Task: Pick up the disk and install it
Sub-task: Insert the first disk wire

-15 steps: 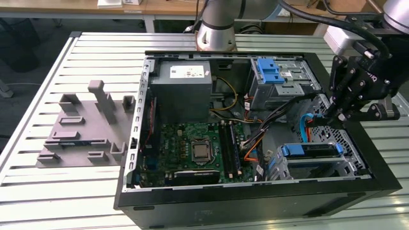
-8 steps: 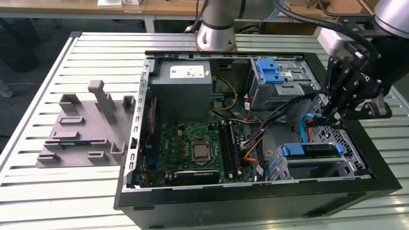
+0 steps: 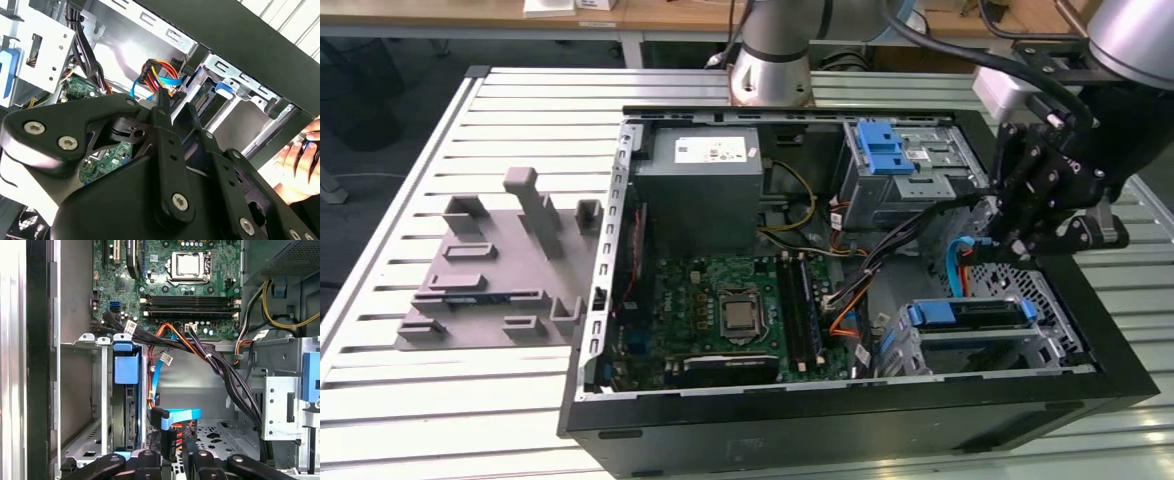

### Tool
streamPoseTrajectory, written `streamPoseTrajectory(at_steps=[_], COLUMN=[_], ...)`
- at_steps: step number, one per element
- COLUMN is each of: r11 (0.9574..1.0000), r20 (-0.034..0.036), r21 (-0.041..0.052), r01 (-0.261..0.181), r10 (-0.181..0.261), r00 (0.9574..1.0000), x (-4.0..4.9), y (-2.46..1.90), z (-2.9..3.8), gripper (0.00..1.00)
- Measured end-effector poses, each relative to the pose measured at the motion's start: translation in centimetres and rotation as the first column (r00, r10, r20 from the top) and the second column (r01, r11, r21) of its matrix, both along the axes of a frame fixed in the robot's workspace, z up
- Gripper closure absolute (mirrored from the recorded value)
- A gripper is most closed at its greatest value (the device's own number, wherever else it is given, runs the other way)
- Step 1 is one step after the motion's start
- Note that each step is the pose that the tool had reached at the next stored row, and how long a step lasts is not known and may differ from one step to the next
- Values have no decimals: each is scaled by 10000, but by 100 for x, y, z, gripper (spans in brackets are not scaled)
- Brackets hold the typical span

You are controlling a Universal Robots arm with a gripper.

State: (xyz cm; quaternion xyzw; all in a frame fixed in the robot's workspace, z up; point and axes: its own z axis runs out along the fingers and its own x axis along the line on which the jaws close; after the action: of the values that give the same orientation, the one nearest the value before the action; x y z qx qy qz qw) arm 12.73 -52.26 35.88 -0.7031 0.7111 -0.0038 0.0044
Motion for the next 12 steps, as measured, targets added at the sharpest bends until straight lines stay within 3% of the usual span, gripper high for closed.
streamPoseTrajectory(at_steps=[4,8,12], r11=[10000,10000,10000], r20=[0,1,-2], r21=[-5,-41,-37], r01=[0,1,50], r10=[0,-1,-50], r00=[10000,10000,10000], x=[0,1,28], y=[13,13,13], z=[-21,-28,-36], gripper=[69,83,84])
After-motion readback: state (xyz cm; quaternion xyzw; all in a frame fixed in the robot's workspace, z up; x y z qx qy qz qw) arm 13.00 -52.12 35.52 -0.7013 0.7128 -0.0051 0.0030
